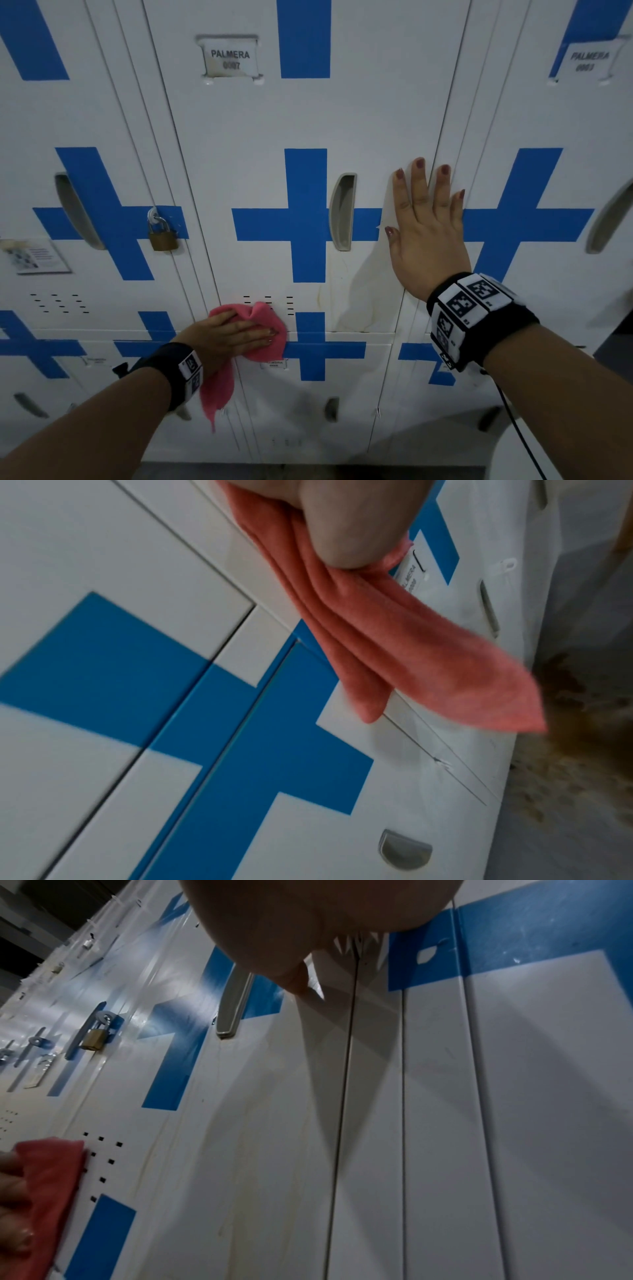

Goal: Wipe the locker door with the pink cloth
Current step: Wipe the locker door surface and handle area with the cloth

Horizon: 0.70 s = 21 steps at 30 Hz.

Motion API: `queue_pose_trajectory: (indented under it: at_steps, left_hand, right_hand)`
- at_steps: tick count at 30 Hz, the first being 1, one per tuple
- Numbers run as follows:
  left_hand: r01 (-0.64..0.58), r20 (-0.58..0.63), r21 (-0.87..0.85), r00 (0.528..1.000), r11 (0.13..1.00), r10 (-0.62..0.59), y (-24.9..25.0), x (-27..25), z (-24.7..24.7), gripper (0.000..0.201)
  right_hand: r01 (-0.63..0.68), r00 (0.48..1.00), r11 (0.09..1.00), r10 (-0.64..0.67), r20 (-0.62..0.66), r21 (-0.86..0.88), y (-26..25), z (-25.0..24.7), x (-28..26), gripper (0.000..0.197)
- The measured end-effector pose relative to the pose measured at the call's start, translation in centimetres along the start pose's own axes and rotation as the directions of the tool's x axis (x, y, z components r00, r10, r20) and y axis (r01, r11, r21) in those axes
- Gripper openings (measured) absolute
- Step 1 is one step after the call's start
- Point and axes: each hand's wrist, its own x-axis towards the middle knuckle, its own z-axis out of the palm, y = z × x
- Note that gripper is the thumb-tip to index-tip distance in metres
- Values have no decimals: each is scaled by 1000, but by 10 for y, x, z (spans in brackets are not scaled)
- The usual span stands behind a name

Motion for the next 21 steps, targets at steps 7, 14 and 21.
queue_pose_trajectory:
  at_steps: [7, 14, 21]
  left_hand:
    - [25, 79, -37, 997, 999, -22, 6, -16, 4, 117]
    - [132, 94, -126, 988, 983, -121, 29, -24, -14, 96]
    - [208, -36, -496, 965, 843, -259, 36, -13, -48, 42]
  right_hand:
    - [-2, 999, 1000, 2, 35, -4, 0, -4, -1, 71]
    - [-10, 1000, 993, 6, 29, 115, -1, -17, -7, 66]
    - [3, 999, 956, -15, 37, 295, -14, -13, -47, 55]
